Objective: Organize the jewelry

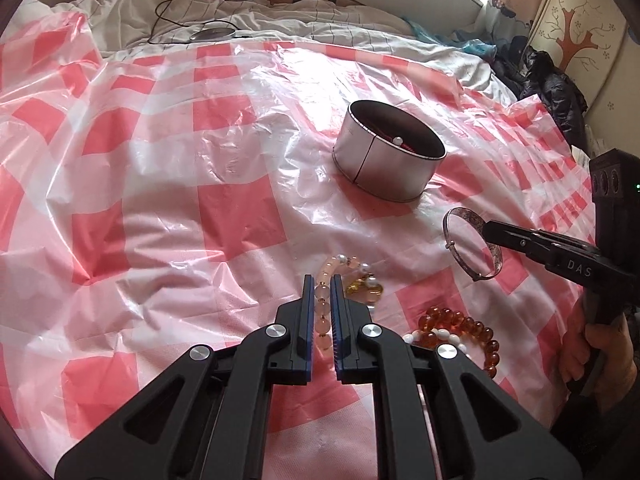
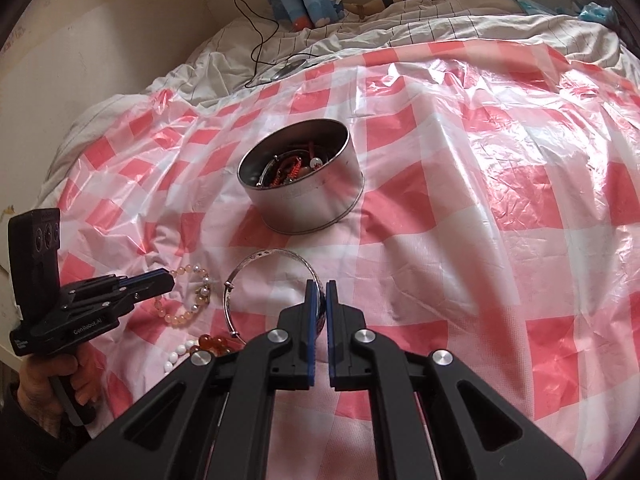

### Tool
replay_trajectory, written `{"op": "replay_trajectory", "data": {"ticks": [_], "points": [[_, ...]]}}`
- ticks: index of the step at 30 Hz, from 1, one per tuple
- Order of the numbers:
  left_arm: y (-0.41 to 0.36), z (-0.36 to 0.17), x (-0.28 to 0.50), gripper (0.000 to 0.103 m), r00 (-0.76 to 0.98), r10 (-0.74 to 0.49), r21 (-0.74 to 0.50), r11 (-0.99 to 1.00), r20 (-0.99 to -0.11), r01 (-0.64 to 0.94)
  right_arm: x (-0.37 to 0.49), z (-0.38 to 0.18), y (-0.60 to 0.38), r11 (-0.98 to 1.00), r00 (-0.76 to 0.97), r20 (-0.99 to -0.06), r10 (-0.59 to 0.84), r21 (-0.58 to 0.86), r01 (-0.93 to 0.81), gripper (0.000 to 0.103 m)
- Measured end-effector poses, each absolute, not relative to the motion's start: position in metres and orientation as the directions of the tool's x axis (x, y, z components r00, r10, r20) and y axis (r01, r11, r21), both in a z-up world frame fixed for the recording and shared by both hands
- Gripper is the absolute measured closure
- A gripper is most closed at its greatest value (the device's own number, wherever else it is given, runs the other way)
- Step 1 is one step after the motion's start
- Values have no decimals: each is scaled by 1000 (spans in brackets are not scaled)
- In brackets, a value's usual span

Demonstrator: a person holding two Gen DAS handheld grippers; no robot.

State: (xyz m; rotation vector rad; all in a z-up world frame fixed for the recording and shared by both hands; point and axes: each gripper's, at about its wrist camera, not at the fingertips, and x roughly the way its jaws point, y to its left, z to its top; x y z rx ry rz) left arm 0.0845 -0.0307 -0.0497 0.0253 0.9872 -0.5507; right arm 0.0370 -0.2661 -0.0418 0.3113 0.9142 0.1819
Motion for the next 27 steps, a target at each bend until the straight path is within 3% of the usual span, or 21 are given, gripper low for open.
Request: {"op": "replay_trajectory", "data": {"ticks": [9, 10, 12, 13, 16, 19, 20, 27], "points": [[-35, -61, 85, 95, 399, -385, -189, 873, -832, 450, 41, -55, -262, 953, 558, -790, 254, 304, -3, 94], [-35, -62, 85, 95, 397, -381, -185, 874, -835, 450, 41, -55, -262, 951, 555, -790, 259, 309, -4, 91], [-35, -65, 86, 90, 388, -375, -185, 876, -842, 445, 42, -58, -261, 950, 548, -793, 266, 313, -8, 72], [-35, -66, 87, 89, 386, -370, -183, 879, -845, 441, 42, -57, -258, 952, 548, -793, 264, 305, -18, 72], [-37, -68, 85, 87, 385, -363, -169, 876, -849, 452, 41, -58, -250, 969, 549, -805, 224, 247, -33, 72], [-41, -66, 82, 88, 386, -365, -158, 867, -847, 472, 41, -58, -246, 978, 545, -817, 191, 207, -33, 90], [-41, -63, 81, 94, 388, -375, -164, 863, -842, 477, 41, -58, -247, 977, 542, -817, 195, 213, -29, 93], [-35, -36, 78, 96, 389, -517, -317, 823, -763, 472, 32, -43, -277, 867, 599, -701, 387, 498, 23, 96]]}}
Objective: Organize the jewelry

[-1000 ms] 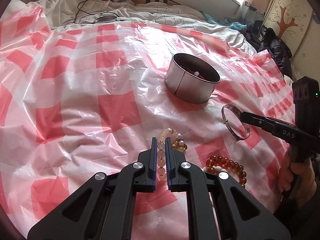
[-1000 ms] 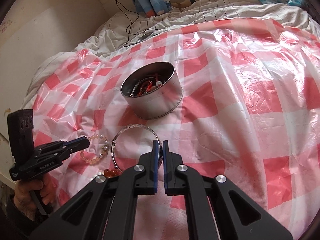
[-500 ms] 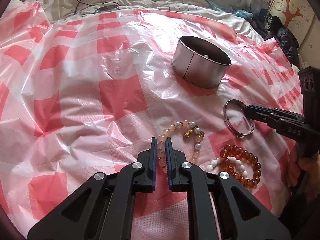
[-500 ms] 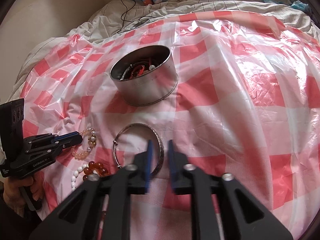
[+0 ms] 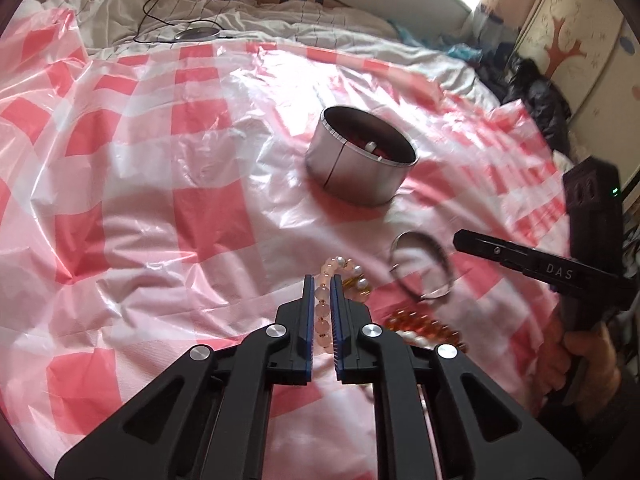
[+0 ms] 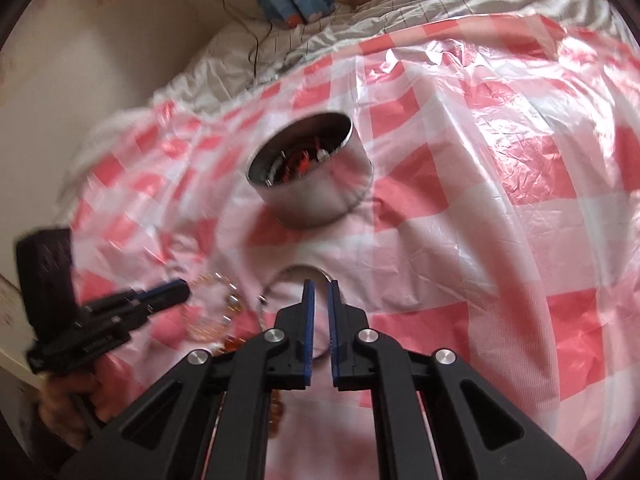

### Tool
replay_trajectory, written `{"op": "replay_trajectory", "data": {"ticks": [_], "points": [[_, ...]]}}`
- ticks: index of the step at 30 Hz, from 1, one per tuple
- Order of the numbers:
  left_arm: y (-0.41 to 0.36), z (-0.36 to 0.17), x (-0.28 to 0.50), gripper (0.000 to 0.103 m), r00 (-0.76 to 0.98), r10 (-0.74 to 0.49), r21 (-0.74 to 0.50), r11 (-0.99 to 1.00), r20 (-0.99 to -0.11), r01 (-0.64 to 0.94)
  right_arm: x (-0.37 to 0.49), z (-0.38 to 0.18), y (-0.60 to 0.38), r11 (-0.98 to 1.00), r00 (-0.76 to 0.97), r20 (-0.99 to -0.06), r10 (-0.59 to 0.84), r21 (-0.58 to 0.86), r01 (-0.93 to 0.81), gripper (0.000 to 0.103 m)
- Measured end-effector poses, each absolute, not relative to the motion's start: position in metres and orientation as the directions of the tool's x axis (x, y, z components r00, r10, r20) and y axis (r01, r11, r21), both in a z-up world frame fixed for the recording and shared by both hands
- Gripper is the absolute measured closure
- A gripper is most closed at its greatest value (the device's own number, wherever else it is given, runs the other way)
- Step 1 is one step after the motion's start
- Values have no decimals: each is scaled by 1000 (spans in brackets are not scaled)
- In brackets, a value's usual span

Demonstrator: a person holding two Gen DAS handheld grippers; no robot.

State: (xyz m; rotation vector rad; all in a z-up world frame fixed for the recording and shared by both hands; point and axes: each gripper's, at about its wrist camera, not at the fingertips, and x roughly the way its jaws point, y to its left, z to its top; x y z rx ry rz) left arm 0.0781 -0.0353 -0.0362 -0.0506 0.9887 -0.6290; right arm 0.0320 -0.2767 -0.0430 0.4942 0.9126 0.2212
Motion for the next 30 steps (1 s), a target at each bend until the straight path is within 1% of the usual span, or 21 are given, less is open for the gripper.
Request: {"op": "replay_trajectory", "data": {"ticks": [2, 3, 5, 7, 8, 9, 10, 13, 14, 16, 17, 18, 19, 20, 21, 22, 23, 26, 28, 30], "points": [[-37, -31, 77, 96, 394, -528, -326, 818, -752, 475, 30, -40, -286, 817, 618, -656, 433, 575, 38, 96], [-38, -29, 76, 96, 398, -530, -324, 817, -749, 477, 30, -38, -287, 806, 623, -646, 441, 590, 41, 96], [-39, -28, 76, 96, 400, -533, -325, 815, -745, 479, 31, -33, -285, 822, 622, -660, 422, 568, 44, 96], [-40, -28, 76, 96, 405, -523, -315, 820, -750, 478, 34, -33, -279, 863, 604, -703, 374, 503, 52, 93], [-39, -28, 77, 96, 406, -520, -312, 823, -752, 476, 35, -35, -277, 873, 592, -719, 364, 485, 53, 75], [-38, -28, 78, 96, 405, -519, -313, 824, -753, 473, 36, -38, -274, 883, 582, -734, 351, 467, 56, 52], [-38, -29, 78, 96, 406, -517, -312, 825, -754, 472, 38, -39, -272, 892, 578, -744, 336, 448, 58, 49], [-38, -30, 80, 96, 406, -513, -308, 827, -756, 470, 40, -43, -263, 920, 570, -762, 307, 391, 28, 49], [-38, -30, 81, 96, 404, -513, -309, 827, -757, 470, 42, -44, -259, 937, 565, -778, 275, 347, 22, 50], [-40, -32, 82, 96, 401, -511, -305, 826, -760, 473, 44, -49, -247, 974, 553, -812, 187, 225, 2, 60], [-41, -32, 82, 96, 401, -510, -302, 826, -761, 477, 44, -52, -237, 990, 544, -830, 121, 137, -11, 69], [-43, -32, 82, 96, 401, -508, -298, 825, -762, 480, 44, -55, -226, 999, 545, -837, 49, 38, -31, 74], [-44, -31, 82, 96, 402, -506, -294, 825, -763, 482, 43, -57, -218, 998, 550, -835, 15, -17, -53, 90], [-45, -31, 82, 96, 404, -505, -291, 826, -763, 483, 42, -57, -213, 997, 553, -833, 3, -41, -66, 98], [-45, -31, 82, 96, 404, -505, -291, 826, -763, 483, 40, -56, -210, 997, 557, -831, 1, -46, -70, 98], [-45, -30, 82, 96, 404, -506, -292, 825, -762, 483, 39, -55, -212, 998, 558, -829, 29, -11, -69, 99], [-44, -29, 81, 96, 406, -510, -294, 824, -758, 484, 39, -53, -220, 995, 557, -825, 96, 73, -63, 99], [-41, -23, 79, 96, 408, -535, -322, 814, -740, 484, 38, -48, -245, 963, 568, -790, 232, 271, -16, 99], [-38, -19, 79, 96, 411, -549, -339, 809, -728, 481, 36, -45, -265, 911, 588, -742, 323, 412, 19, 99], [-36, -15, 78, 96, 416, -561, -352, 804, -715, 479, 32, -41, -281, 857, 614, -689, 385, 514, 38, 99]]}}
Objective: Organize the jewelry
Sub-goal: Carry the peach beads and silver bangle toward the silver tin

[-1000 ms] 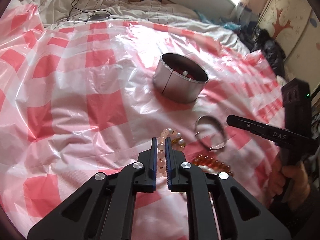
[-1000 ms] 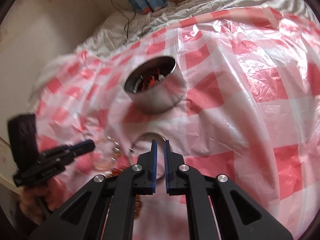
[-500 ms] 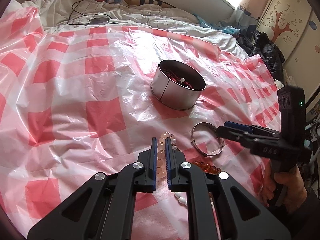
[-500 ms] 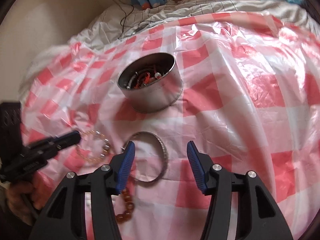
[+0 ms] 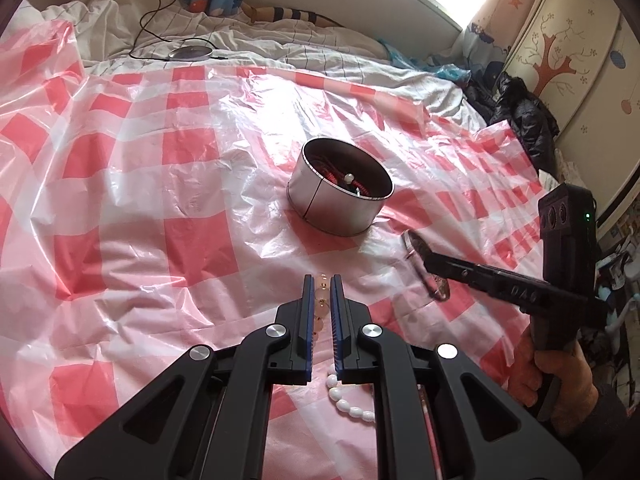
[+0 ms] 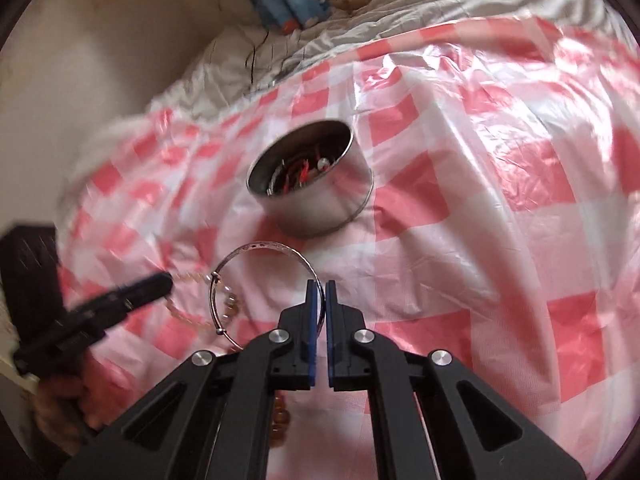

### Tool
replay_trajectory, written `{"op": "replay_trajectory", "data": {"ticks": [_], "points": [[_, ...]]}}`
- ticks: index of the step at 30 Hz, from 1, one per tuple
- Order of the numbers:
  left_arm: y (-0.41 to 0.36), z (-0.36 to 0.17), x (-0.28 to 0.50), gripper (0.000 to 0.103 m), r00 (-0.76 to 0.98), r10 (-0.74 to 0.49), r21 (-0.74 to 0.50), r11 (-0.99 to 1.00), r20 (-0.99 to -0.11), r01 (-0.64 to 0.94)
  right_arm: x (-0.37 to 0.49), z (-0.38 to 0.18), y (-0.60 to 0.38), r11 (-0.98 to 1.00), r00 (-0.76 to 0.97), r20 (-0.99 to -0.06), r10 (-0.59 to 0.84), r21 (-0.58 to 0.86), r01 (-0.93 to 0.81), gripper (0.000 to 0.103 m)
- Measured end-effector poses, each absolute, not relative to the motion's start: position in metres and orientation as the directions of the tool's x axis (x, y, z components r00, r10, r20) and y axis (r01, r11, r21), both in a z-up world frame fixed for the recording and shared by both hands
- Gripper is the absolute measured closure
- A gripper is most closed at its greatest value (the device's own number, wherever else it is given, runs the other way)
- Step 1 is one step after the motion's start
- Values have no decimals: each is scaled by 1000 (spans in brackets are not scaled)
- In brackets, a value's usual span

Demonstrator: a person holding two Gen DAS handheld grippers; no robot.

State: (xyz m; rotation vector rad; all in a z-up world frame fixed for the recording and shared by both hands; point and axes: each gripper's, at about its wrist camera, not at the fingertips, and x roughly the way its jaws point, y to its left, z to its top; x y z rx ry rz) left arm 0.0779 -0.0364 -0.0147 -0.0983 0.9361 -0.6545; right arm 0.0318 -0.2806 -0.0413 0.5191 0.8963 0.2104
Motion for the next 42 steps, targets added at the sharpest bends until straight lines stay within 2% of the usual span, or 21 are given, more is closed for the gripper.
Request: {"op": "replay_trajectory", "data": {"ticks": [5, 10, 26, 42], "points": [[-39, -3, 73, 96, 430, -584, -363, 791, -689, 493, 31, -38, -303, 750, 657, -586, 474, 660, 48, 99], [-52, 7, 68, 96, 449, -593, -337, 780, -668, 528, 29, -31, -305, 731, 673, -556, 488, 681, 33, 99], [-96, 22, 63, 96, 526, -554, -227, 797, -645, 560, 33, -32, -325, 701, 700, -522, 487, 712, 43, 98], [-128, 29, 63, 96, 562, -551, -172, 791, -617, 587, 47, -34, -332, 690, 701, -512, 495, 723, 41, 98]]}}
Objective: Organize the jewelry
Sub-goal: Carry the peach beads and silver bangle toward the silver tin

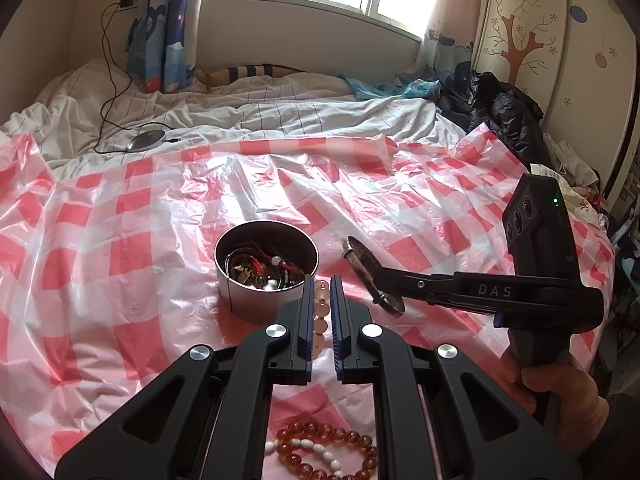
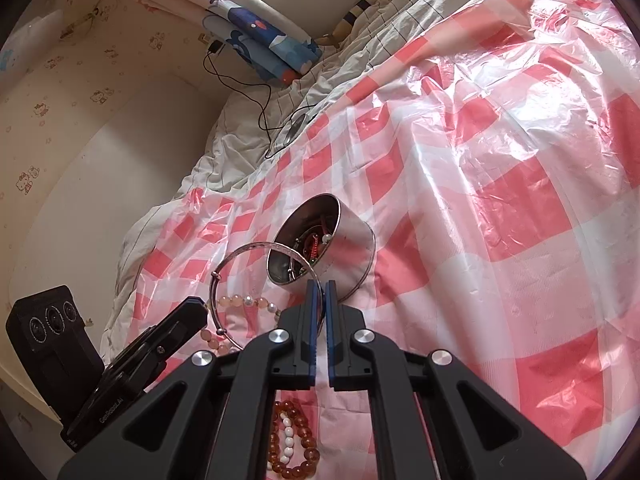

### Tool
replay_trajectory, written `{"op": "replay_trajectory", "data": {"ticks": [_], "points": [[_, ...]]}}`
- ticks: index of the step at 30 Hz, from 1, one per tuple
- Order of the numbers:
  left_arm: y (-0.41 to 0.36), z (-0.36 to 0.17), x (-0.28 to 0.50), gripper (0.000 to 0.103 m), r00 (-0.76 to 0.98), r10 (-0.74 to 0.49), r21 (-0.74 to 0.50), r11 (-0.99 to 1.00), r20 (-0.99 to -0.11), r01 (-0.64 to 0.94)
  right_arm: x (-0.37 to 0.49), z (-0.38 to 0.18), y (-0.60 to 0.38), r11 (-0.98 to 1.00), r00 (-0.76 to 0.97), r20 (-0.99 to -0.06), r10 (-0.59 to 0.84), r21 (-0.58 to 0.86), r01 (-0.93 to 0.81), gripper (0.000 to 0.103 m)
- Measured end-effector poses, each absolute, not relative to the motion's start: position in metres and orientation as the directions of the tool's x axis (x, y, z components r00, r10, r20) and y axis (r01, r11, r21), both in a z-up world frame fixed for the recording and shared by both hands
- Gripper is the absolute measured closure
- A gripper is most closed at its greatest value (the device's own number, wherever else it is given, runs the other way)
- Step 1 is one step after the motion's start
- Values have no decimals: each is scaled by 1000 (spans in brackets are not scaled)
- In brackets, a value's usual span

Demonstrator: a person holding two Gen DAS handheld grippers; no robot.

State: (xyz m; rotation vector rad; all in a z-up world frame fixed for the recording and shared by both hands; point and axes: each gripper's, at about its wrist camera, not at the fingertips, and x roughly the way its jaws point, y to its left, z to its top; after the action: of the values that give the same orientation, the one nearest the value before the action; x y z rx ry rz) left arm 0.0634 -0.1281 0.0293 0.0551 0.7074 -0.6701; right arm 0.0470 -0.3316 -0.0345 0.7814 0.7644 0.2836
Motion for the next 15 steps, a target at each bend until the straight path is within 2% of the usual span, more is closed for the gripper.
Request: {"op": "replay_trajectory", "data": {"ticks": [15], "points": [[-132, 40, 108, 96, 568, -622, -297, 772, -539, 562, 56, -37, -352, 644, 726, -477, 495, 762, 61, 98]]}}
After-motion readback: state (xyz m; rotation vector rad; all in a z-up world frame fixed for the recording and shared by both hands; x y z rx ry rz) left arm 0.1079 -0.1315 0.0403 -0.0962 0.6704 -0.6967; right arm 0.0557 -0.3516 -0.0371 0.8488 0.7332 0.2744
